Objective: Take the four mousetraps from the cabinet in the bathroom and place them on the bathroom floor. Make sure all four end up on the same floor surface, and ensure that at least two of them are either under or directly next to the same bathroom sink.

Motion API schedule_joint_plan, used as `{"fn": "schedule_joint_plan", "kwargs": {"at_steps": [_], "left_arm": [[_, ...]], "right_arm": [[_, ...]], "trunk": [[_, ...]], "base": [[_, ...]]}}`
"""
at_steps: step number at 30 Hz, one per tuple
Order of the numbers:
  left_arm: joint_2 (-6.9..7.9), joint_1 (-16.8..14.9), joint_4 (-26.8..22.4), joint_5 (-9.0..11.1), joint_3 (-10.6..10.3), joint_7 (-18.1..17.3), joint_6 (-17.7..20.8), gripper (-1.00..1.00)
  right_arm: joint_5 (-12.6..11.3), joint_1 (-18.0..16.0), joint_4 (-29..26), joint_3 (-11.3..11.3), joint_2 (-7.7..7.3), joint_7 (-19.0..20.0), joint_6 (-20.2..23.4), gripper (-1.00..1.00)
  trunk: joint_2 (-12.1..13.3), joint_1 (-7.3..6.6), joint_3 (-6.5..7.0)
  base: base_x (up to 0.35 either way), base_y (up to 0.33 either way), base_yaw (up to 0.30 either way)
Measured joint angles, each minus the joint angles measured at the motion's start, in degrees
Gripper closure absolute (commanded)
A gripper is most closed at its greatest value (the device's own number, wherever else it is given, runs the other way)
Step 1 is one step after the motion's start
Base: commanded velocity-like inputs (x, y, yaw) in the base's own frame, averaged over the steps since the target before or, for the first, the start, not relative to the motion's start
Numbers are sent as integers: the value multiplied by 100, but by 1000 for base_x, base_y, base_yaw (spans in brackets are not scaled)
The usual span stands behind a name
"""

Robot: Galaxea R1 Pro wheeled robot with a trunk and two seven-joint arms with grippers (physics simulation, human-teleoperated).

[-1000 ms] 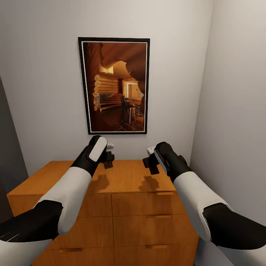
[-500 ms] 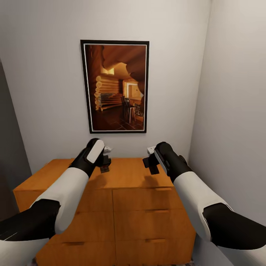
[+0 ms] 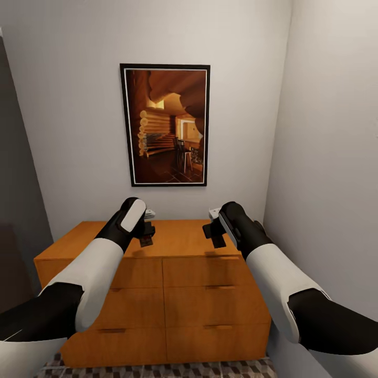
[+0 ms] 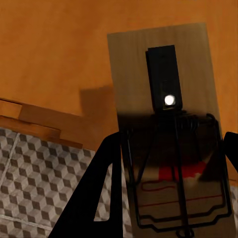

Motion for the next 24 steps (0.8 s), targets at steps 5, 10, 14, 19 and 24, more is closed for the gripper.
{"fn": "schedule_joint_plan", "kwargs": {"at_steps": [5,10,14,19,24], "left_arm": [[0,3,0,4,-2,-12,0,100],[3,4,13,8,-2,-13,1,100],[-6,3,17,14,-3,-14,0,100],[-12,7,51,23,0,-5,-1,100],[-17,8,265,16,4,-4,-1,100]], "right_arm": [[7,0,0,-1,-6,0,0,100],[16,0,0,-1,-7,0,0,100],[10,0,0,-3,-10,0,0,100],[10,0,0,-23,-16,-8,0,100],[9,0,0,-27,-16,-6,0,100]], "trunk": [[0,0,0],[0,0,0],[0,0,0],[0,3,0],[0,4,0]], "base": [[-2,0,0],[0,0,0],[-6,0,0],[-326,0,0],[-345,0,0]]}}
